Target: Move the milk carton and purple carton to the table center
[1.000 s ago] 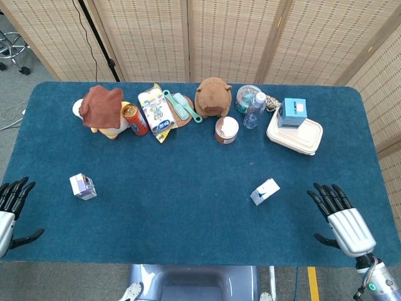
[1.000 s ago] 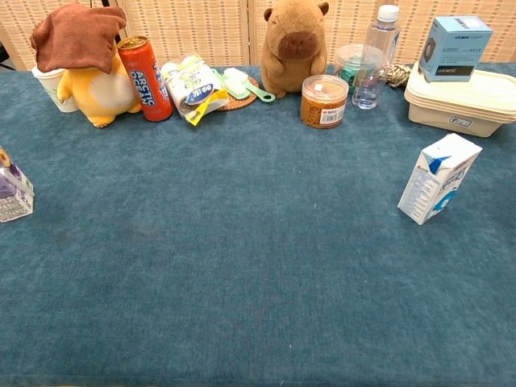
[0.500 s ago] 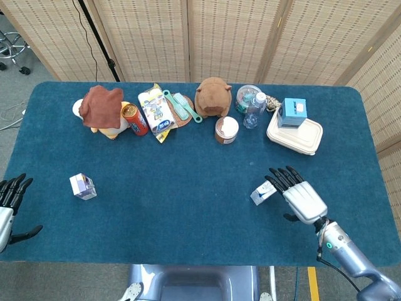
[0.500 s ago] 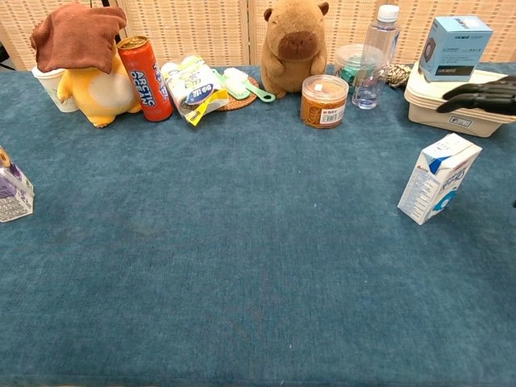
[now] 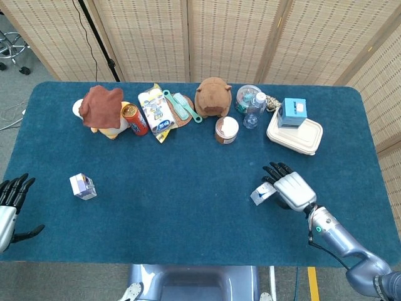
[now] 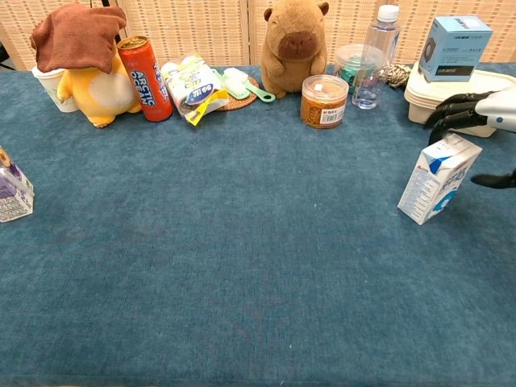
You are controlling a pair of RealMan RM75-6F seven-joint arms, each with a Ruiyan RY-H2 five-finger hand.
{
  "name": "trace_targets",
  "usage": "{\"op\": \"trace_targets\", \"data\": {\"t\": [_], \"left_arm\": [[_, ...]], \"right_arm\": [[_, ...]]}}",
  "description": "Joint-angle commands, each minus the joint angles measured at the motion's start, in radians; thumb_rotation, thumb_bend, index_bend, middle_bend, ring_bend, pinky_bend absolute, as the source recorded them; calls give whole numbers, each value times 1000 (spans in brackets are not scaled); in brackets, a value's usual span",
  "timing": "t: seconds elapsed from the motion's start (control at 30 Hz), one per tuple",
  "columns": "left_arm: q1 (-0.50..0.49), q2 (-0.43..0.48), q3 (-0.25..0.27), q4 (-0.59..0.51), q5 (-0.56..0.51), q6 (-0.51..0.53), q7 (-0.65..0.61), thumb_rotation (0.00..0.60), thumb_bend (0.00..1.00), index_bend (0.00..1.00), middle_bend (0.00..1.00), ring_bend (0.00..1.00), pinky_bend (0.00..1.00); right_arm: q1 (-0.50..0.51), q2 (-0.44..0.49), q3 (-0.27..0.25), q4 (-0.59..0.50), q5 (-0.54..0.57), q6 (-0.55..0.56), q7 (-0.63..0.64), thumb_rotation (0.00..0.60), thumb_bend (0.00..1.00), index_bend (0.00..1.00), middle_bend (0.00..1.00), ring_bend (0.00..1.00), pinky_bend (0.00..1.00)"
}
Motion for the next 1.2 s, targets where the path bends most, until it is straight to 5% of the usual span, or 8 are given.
{"op": "trace_targets", "data": {"t": [0.03, 0.13, 0.47, 0.8, 1.2], "left_arm": [[0, -1, 0, 1, 0, 1, 3, 600, 0, 0, 0, 0, 0], [0, -1, -2, 0, -4, 2, 0, 600, 0, 0, 0, 0, 0], [-3, 2, -3, -2, -9, -7, -5, 600, 0, 0, 0, 0, 0], [0, 13, 3, 3, 4, 1, -40, 600, 0, 0, 0, 0, 0], [-1, 26, 7, 12, 9, 0, -80, 600, 0, 0, 0, 0, 0]], "right_arm": [[10, -43, -16, 60, -31, 42, 61, 600, 618, 514, 358, 214, 305], [16, -65, -33, 98, -59, 75, 130, 600, 693, 605, 444, 298, 345], [43, -76, -14, 61, -87, 150, 119, 600, 764, 614, 461, 316, 347], [165, -169, 116, -106, 84, 11, -146, 600, 794, 614, 462, 316, 374], [261, -338, 189, -206, 366, -41, -547, 600, 815, 613, 469, 316, 375]]}}
